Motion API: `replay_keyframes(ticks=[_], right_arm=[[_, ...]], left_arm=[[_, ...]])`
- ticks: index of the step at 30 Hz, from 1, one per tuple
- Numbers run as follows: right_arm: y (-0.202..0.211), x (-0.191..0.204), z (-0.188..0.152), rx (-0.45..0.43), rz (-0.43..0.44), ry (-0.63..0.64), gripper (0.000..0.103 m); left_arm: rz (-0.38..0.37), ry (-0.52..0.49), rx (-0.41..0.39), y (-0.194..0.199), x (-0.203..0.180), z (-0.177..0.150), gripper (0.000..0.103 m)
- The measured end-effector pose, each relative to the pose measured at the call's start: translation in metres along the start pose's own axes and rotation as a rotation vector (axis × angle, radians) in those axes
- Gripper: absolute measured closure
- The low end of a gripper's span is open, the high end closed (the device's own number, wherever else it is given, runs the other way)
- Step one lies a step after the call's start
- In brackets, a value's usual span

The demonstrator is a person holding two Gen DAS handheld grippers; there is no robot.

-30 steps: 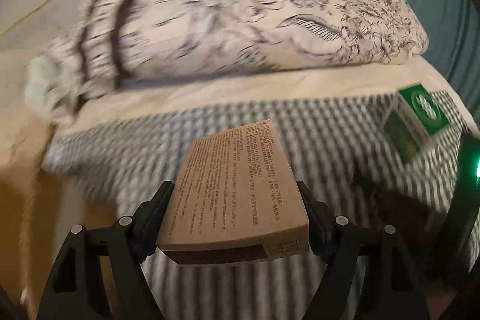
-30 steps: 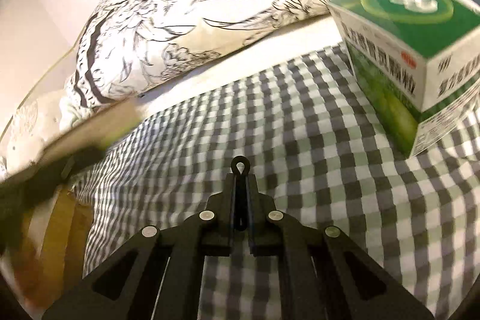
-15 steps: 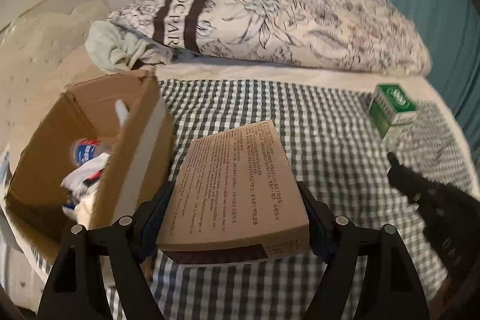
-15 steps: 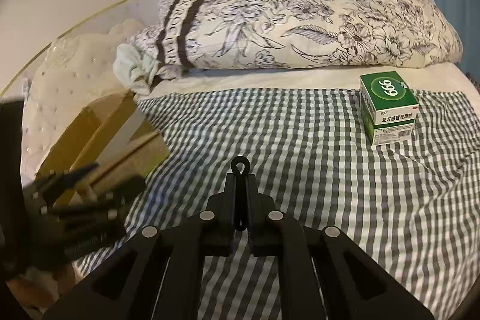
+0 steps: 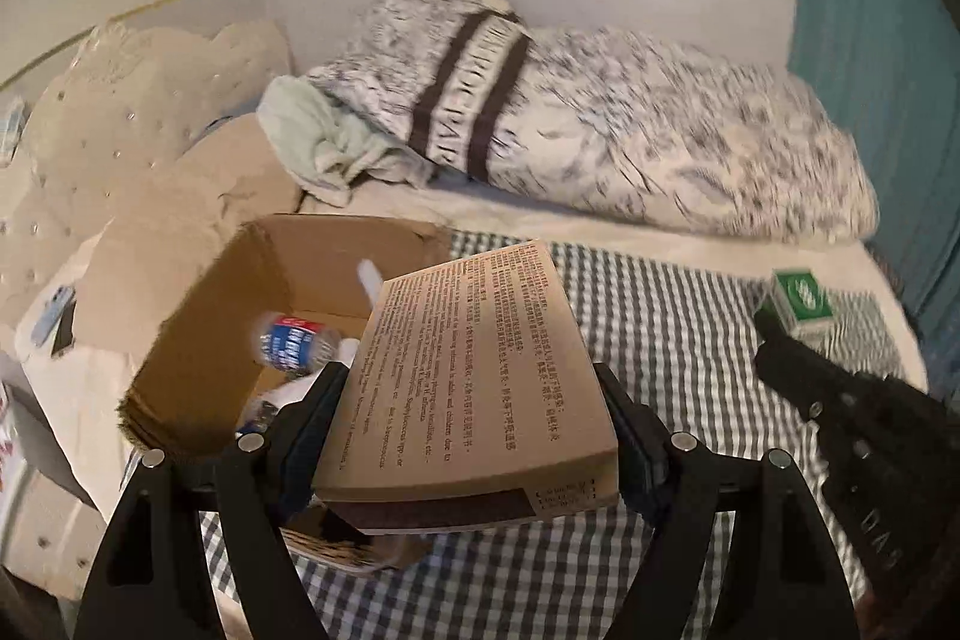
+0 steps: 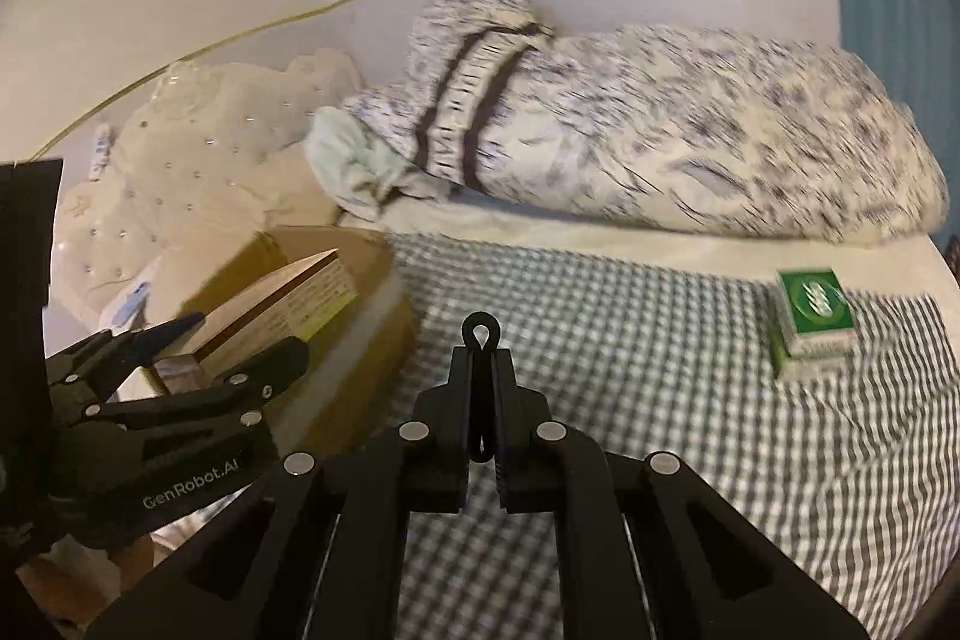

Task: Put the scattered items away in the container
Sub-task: 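Carry the wooden block and ring over the cardboard box with both tools, then open both tools to drop the block and ring into the box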

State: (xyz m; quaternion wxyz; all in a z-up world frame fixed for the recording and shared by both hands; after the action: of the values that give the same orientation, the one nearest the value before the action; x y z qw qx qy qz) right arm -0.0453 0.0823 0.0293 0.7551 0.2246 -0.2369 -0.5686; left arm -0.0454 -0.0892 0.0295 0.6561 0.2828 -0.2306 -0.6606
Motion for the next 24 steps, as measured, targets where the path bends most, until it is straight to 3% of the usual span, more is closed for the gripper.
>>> replay_keyframes(ticks=[7, 12, 20, 24], right_arm=[[-0.017, 0.066, 0.018, -0.002, 0.096, 0.074, 0.097], [-0.044, 0.115, 0.024, 0.021, 0.178, 0.129, 0.098], [-0.094, 0.156, 0.028, 0.095, 0.250, 0.155, 0.098], [-0.102, 0.163, 0.031, 0.088, 0.269, 0.164, 0.094]], left_arm=[[0.102, 0.074, -0.005, -0.001, 0.068, 0.005, 0.023], [0.153, 0.139, 0.053, -0.022, 0.113, -0.008, 0.023], [0.171, 0.164, 0.092, -0.051, 0.141, -0.021, 0.023], [0.229, 0.120, 0.118, -0.064, 0.141, -0.022, 0.018]])
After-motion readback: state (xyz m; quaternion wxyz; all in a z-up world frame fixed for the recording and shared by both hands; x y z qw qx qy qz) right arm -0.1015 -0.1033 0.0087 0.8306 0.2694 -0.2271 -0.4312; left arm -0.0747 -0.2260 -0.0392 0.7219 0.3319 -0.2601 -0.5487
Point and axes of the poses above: each gripper's, at about its wrist camera, not at the fingertips, and y roughly against the way its jaws point, x to its left, z to its top, the point moved 1 cm from there along -y, roughly the way its jaws point, and after that the axes turned 7 degrees about -z, right-handed, at the moved point
